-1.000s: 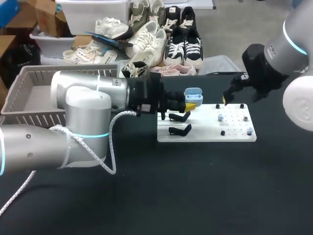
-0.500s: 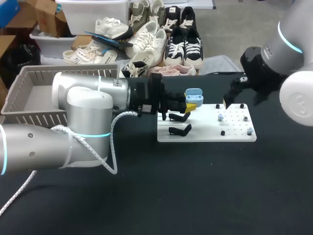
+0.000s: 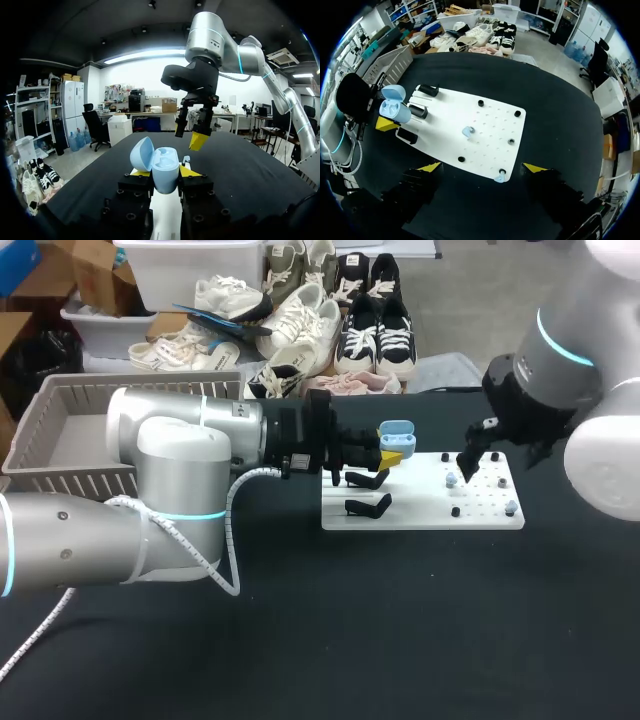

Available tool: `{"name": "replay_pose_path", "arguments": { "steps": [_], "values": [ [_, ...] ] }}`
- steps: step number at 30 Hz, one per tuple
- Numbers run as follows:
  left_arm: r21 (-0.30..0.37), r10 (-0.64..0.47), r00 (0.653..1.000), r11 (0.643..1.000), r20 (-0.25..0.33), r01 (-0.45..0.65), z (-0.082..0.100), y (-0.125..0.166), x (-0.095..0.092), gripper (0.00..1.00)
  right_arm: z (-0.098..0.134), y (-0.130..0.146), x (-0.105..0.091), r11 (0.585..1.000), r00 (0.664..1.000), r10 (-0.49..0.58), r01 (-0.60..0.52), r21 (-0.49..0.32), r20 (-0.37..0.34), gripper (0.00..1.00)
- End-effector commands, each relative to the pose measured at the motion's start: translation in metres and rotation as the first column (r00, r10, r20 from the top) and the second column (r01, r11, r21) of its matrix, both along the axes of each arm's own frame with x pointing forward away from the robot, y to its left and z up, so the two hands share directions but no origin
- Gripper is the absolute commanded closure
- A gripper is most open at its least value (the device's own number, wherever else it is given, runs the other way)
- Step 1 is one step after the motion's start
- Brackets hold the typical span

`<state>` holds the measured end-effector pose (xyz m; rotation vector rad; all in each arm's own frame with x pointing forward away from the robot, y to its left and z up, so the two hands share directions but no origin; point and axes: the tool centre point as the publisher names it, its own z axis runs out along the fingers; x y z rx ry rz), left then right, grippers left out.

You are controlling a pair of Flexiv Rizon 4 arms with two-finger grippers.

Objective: Pick up each earbud case from the left stands, insert the matching earbuds, close the lid, and place the case in the box.

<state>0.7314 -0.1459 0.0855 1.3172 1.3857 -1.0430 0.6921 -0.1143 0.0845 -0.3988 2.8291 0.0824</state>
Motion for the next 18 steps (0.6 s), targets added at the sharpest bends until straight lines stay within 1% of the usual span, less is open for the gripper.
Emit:
{"name": "replay_pose_path", "arguments": {
  "steps": [1,3,6,11,18],
  "values": [
    [-0.002,0.004,1.0,1.0,0.002,-0.004,-0.001,0.0,-0.001,1.0,-0.01,0.0,-0.012,0.999,0.997,-0.024,0.027,-0.032,0.07,0.0],
    [-0.002,0.004,1.0,1.0,0.002,-0.004,-0.001,0.0,-0.001,1.0,-0.014,-0.002,-0.014,0.999,0.996,-0.03,0.033,-0.033,0.085,0.0],
    [-0.002,0.004,1.0,1.0,0.002,-0.004,-0.001,0.0,-0.001,1.0,-0.019,-0.002,-0.015,0.997,0.995,-0.04,0.046,-0.067,0.087,0.0],
    [-0.002,0.004,1.0,1.0,0.002,-0.004,-0.001,0.0,-0.001,1.0,-0.025,-0.006,-0.018,0.995,0.992,-0.048,0.057,-0.078,0.118,0.0],
    [-0.002,0.004,1.0,1.0,0.002,-0.004,-0.001,0.0,-0.001,1.0,-0.033,-0.013,-0.024,0.986,0.987,-0.082,0.1,-0.133,0.137,0.0]
  ]
}}
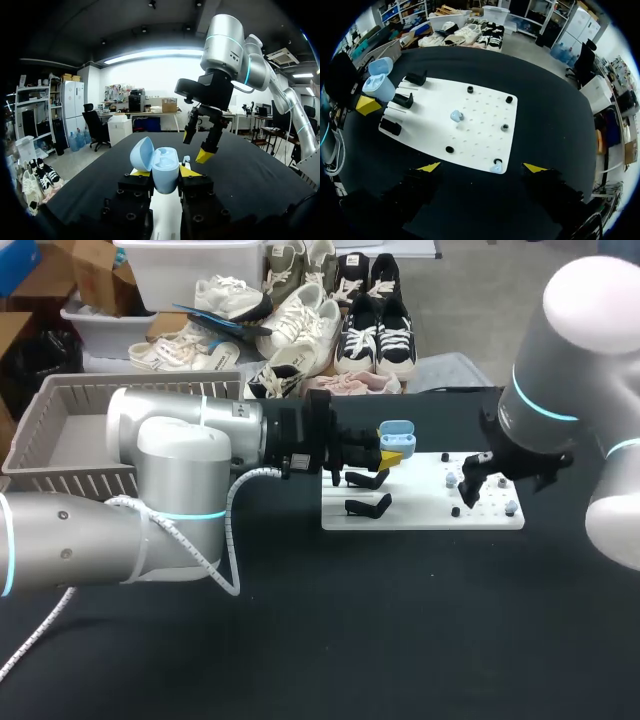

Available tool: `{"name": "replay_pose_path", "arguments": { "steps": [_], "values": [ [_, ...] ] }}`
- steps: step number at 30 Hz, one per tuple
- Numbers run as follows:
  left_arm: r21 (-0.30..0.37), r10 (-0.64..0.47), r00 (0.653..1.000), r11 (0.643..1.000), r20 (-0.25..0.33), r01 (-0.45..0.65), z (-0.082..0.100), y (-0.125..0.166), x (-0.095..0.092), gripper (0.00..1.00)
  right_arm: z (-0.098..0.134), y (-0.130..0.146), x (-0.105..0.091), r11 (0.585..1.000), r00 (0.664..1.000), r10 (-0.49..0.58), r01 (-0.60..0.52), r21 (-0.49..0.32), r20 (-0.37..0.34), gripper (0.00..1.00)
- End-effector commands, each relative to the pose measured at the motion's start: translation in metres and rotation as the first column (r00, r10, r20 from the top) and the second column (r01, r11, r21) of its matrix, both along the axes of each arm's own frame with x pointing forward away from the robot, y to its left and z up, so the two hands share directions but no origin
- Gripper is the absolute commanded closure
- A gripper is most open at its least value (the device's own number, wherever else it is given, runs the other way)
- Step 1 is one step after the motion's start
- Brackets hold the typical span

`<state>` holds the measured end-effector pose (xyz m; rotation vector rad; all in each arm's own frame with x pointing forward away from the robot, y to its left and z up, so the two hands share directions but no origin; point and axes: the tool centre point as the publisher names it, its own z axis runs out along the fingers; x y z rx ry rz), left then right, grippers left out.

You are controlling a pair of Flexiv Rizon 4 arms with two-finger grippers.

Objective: Pick up each earbud case from the left stands, insert the matching earbuds, close the lid, and place the case in the box.

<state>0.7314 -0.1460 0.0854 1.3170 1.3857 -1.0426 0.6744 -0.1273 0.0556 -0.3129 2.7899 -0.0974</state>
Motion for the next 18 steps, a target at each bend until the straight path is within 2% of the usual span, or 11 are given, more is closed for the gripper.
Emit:
{"name": "replay_pose_path", "arguments": {
  "steps": [1,11,18],
  "values": [
    [-0.002,0.003,1.0,1.0,0.002,-0.003,0.0,0.0,-0.001,1.0,-0.006,-0.002,-0.007,0.999,0.998,-0.015,0.017,-0.034,0.068,0.0],
    [-0.002,0.003,1.0,1.0,0.002,-0.003,0.0,0.0,-0.001,1.0,-0.017,-0.013,-0.003,1.0,0.996,0.018,-0.018,0.003,0.086,0.0],
    [-0.002,0.003,1.0,1.0,0.002,-0.003,0.0,0.0,-0.001,1.0,-0.02,-0.021,0.002,0.998,0.997,0.058,-0.058,-0.007,0.06,0.0]
  ]
}}
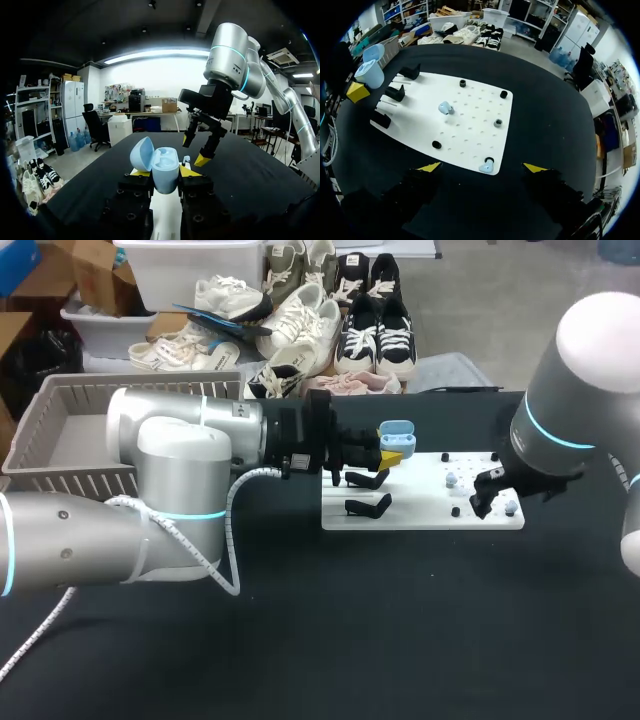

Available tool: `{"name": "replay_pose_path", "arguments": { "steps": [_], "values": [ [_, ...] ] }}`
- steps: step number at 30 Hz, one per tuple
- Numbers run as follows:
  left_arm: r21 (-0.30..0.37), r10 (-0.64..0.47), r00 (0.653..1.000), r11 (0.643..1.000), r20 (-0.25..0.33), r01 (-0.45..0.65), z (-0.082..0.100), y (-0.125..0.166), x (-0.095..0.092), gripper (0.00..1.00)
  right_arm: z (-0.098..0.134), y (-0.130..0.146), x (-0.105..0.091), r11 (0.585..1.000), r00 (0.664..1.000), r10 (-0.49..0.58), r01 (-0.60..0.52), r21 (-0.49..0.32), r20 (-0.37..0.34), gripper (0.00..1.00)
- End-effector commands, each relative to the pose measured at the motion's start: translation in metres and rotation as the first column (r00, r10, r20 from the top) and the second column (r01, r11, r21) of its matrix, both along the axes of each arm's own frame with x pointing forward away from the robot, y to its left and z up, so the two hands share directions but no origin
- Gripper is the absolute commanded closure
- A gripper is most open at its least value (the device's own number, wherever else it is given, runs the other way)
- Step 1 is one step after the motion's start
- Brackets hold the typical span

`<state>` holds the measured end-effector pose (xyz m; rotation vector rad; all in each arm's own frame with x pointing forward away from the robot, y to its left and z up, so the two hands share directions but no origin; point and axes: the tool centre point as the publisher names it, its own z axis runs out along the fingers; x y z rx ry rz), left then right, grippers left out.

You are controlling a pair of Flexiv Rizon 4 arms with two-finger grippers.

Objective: Pick up each earbud case from the left stands, insert the matching earbuds, close the lid, and place the case in the box.

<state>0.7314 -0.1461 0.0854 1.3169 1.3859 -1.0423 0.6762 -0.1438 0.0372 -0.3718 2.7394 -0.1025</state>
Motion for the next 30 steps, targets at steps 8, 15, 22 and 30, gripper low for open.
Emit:
{"name": "replay_pose_path", "arguments": {
  "steps": [8,15,22,30],
  "values": [
    [-0.002,0.003,1.0,1.0,0.002,-0.003,0.0,0.0,-0.001,1.0,-0.004,-0.004,0.002,0.999,1.0,0.03,-0.03,-0.018,-0.009,0.0],
    [-0.002,0.003,1.0,1.0,0.002,-0.003,0.0,0.0,-0.001,1.0,-0.003,-0.001,-0.002,0.999,0.999,0.031,-0.031,-0.007,-0.025,0.0],
    [-0.002,0.003,1.0,1.0,0.002,-0.003,0.0,0.0,-0.001,1.0,-0.007,0.003,-0.008,0.999,0.998,0.031,-0.032,-0.014,-0.048,0.0],
    [-0.002,0.003,1.0,1.0,0.002,-0.003,0.0,0.0,-0.001,1.0,-0.008,-0.001,-0.012,1.0,0.999,0.02,-0.021,-0.018,-0.049,0.16]
  ]
}}
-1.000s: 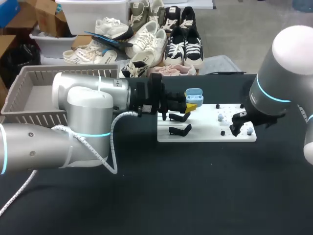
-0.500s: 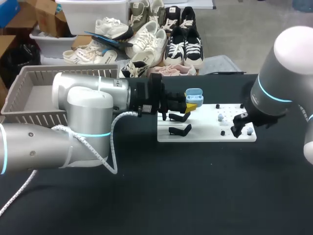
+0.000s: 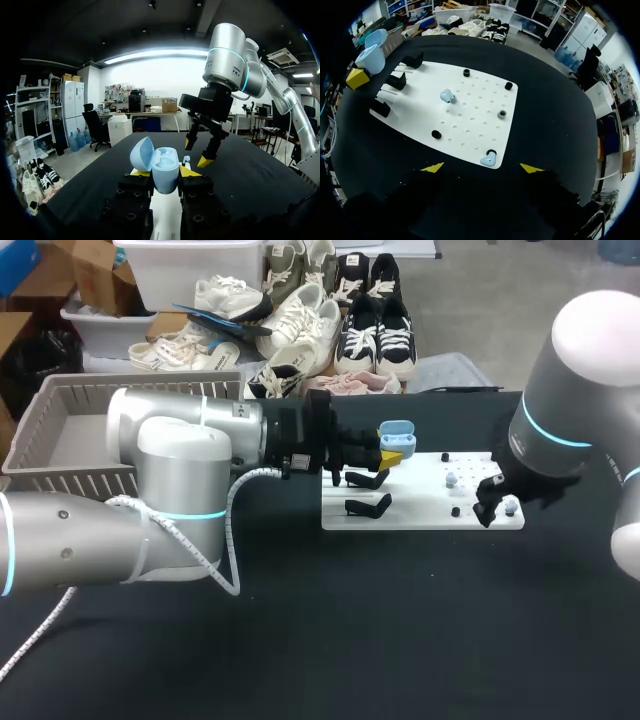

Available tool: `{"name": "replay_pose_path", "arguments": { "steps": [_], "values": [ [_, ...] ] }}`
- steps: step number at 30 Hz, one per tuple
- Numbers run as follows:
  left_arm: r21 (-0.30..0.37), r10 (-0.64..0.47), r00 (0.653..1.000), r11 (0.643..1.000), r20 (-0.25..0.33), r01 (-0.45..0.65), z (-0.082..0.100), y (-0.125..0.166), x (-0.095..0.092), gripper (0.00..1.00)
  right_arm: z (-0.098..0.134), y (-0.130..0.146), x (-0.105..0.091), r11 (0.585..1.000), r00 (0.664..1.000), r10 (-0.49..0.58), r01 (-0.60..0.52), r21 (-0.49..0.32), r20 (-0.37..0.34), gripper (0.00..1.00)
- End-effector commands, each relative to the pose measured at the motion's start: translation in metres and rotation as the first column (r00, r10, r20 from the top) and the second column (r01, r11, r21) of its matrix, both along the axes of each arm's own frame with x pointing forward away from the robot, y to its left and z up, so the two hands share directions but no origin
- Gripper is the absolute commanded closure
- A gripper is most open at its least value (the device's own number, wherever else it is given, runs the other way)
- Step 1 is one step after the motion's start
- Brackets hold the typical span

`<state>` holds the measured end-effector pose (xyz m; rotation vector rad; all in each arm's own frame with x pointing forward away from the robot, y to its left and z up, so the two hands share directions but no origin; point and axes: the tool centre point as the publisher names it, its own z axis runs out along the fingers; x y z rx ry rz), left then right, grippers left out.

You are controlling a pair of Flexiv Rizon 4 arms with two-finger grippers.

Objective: Pick up each earbud case from the left stands, insert the matching earbuds, close the lid, and place the case in the box.

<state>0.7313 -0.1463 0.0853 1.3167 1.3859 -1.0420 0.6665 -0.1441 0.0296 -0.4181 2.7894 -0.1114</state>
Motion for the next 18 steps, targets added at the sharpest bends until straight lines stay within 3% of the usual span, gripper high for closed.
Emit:
{"name": "replay_pose_path", "arguments": {
  "steps": [1,3,10,18],
  "values": [
    [-0.002,0.003,1.0,1.0,0.002,-0.003,-0.0004,0.0004,-0.0008,1.0,0.0,-0.0003,-0.0025,1.0,1.0,-0.004,0.004,-0.001,0.008,0.18],
    [-0.002,0.003,1.0,1.0,0.002,-0.003,-0.0004,0.0004,-0.0008,1.0,-0.0003,-0.0005,-0.0024,1.0,1.0,-0.004,0.004,-0.002,0.008,0.2],
    [-0.002,0.003,1.0,1.0,0.002,-0.003,-0.0004,0.0004,-0.0008,1.0,-0.0023,-0.0025,-0.0003,1.0,1.0,-0.007,0.007,-0.01,0.005,0.4],
    [-0.002,0.003,1.0,1.0,0.002,-0.003,-0.0004,0.0004,-0.0008,1.0,-0.0043,-0.003,0.0038,1.0,1.0,-0.003,0.003,-0.019,-0.003,0.47]
  ]
}}
